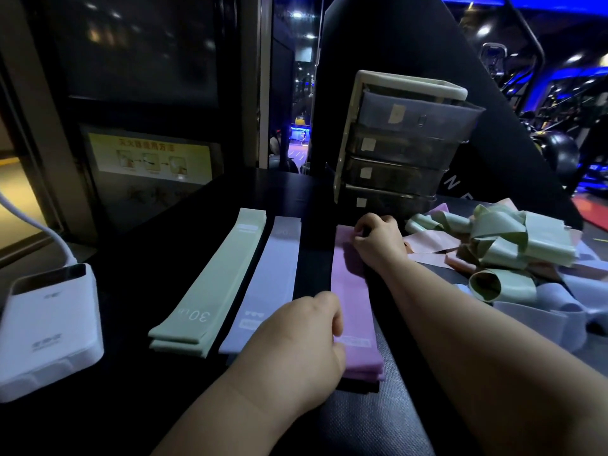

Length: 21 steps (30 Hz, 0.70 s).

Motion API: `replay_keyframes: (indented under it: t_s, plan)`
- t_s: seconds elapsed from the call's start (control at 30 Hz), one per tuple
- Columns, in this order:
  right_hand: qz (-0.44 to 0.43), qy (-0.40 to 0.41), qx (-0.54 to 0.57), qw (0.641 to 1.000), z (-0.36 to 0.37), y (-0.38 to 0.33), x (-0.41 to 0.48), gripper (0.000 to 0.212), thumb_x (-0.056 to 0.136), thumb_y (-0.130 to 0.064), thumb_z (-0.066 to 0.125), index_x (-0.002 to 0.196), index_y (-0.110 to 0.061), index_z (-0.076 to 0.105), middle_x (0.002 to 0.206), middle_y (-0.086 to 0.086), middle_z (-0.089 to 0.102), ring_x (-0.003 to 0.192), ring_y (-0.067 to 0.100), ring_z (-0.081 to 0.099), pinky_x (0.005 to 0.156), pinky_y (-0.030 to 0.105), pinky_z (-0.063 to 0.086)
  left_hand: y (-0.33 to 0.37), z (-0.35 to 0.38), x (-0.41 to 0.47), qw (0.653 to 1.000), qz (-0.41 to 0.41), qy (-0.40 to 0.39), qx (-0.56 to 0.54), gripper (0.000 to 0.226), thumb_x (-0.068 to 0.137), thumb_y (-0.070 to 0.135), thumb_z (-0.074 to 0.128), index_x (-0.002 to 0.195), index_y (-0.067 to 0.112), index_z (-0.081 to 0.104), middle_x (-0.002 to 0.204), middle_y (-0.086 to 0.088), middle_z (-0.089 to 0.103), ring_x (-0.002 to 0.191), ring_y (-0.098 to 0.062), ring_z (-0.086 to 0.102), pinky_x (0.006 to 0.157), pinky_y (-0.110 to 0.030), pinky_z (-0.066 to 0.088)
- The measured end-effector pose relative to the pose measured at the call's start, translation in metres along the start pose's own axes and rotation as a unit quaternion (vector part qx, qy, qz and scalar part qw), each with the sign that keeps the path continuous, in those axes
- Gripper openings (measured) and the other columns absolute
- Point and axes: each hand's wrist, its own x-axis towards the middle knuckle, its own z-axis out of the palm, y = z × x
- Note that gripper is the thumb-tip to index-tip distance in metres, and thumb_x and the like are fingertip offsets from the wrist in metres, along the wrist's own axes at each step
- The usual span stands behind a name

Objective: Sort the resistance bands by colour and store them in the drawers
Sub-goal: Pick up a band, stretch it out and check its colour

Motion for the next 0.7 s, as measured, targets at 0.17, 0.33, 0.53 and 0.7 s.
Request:
replay_keyframes:
  t_s: [0.17,0.33,0.53,0.7]
  plan:
    - [-0.027,0.019,0.021,0.999,-0.004,-0.001,-0.003,0.011,0.086,-0.017,0.061,0.096,-0.02,0.065,0.105,-0.002,0.042,0.09,0.015,0.046,0.074,0.021,0.032,-0.002,0.002,0.004,1.0,-0.002,0.013,-0.01,0.006,0.094,0.029,0.054,0.091,0.028,0.048,0.092,0.009,0.057,0.086,-0.01,0.056,0.076,-0.028,0.05]
    - [-0.048,0.03,0.06,0.997,-0.012,-0.002,-0.009,0.01,0.084,-0.013,0.06,0.087,-0.02,0.066,0.106,-0.001,0.047,0.089,0.01,0.048,0.077,0.017,0.034,-0.001,0.004,0.011,1.0,0.0,0.025,-0.016,0.008,0.094,0.031,0.055,0.09,0.026,0.05,0.085,0.008,0.057,0.082,-0.012,0.055,0.068,-0.026,0.045]
    - [-0.051,0.048,0.097,0.993,-0.044,-0.01,-0.013,0.01,0.081,-0.014,0.065,0.083,-0.023,0.07,0.103,0.005,0.058,0.088,0.01,0.05,0.074,0.012,0.033,0.008,0.008,0.021,0.999,-0.011,0.026,-0.027,0.009,0.094,0.03,0.056,0.089,0.026,0.051,0.082,0.008,0.057,0.08,-0.012,0.057,0.063,-0.024,0.043]
    - [-0.051,0.023,0.063,0.996,-0.08,0.014,-0.019,0.016,0.079,-0.019,0.068,0.07,-0.031,0.062,0.1,0.006,0.065,0.091,0.015,0.059,0.073,0.02,0.036,0.022,0.015,0.032,0.999,-0.034,0.022,-0.012,0.01,0.094,0.031,0.058,0.088,0.026,0.052,0.084,0.009,0.056,0.078,-0.01,0.054,0.061,-0.023,0.038]
